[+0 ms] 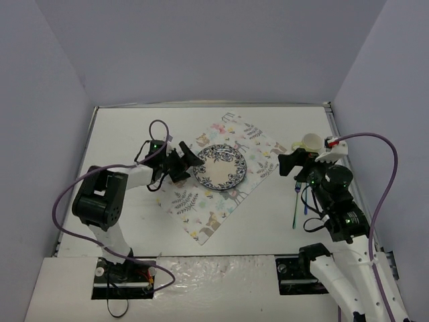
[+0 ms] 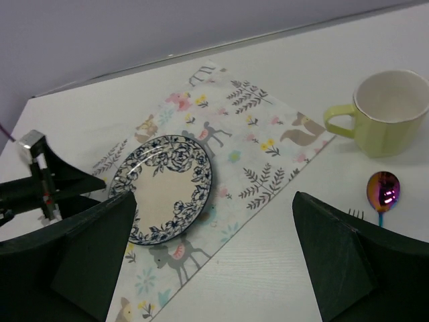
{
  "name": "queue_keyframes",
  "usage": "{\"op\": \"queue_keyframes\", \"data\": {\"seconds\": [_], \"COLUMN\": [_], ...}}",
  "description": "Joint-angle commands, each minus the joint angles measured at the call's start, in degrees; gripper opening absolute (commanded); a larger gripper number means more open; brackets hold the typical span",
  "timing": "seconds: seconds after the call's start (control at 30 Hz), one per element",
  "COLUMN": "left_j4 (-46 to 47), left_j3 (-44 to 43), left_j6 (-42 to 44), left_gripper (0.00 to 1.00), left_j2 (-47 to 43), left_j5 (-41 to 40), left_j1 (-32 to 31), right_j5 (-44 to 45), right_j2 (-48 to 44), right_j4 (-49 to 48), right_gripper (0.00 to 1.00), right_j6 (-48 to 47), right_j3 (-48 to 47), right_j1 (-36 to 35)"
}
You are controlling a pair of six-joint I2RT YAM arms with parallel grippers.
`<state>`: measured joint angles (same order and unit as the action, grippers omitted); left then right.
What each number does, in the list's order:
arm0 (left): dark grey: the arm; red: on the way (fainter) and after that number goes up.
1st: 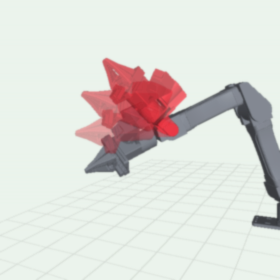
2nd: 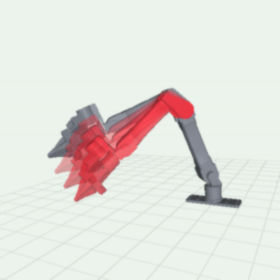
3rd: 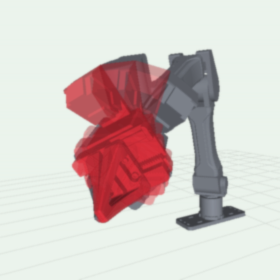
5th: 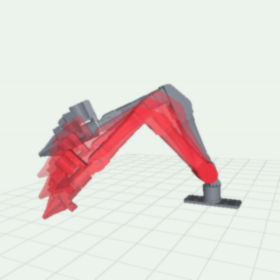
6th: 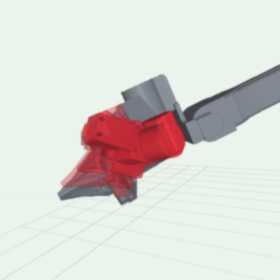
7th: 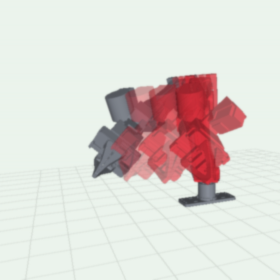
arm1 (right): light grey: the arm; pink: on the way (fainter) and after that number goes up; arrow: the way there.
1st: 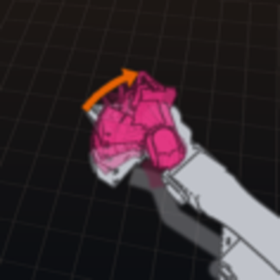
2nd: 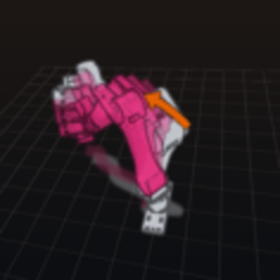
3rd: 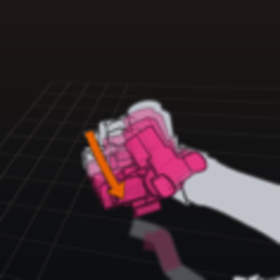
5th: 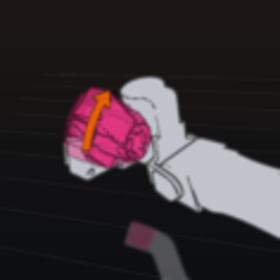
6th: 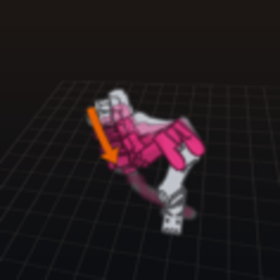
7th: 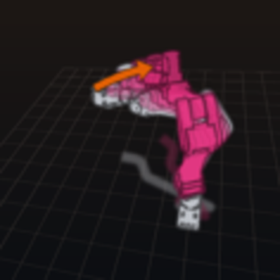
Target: Set the dinner table for one person
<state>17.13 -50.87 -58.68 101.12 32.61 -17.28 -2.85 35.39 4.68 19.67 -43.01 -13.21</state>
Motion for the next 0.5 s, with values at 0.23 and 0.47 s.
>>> {"op": "queue_keyframes", "data": {"seconds": [0.23,0.47], "left_j4": [-44.99,-53.94], "left_j3": [-20.93,-27.17], "left_j6": [27.31,41.08], "left_gripper": [0.97,0.97], "left_j2": [-17.68,-21.75], "left_j5": [-24.74,-37.16], "left_j1": [-0.13,1.54], "right_j5": [29.70,36.06], "right_j2": [20.78,40.42], "right_j4": [5.76,7.27], "right_gripper": [1.00,1.00], "right_j6": [18.86,25.49], "right_j3": [-8.27,-17.97], "right_j1": [-0.23,-0.06]}}
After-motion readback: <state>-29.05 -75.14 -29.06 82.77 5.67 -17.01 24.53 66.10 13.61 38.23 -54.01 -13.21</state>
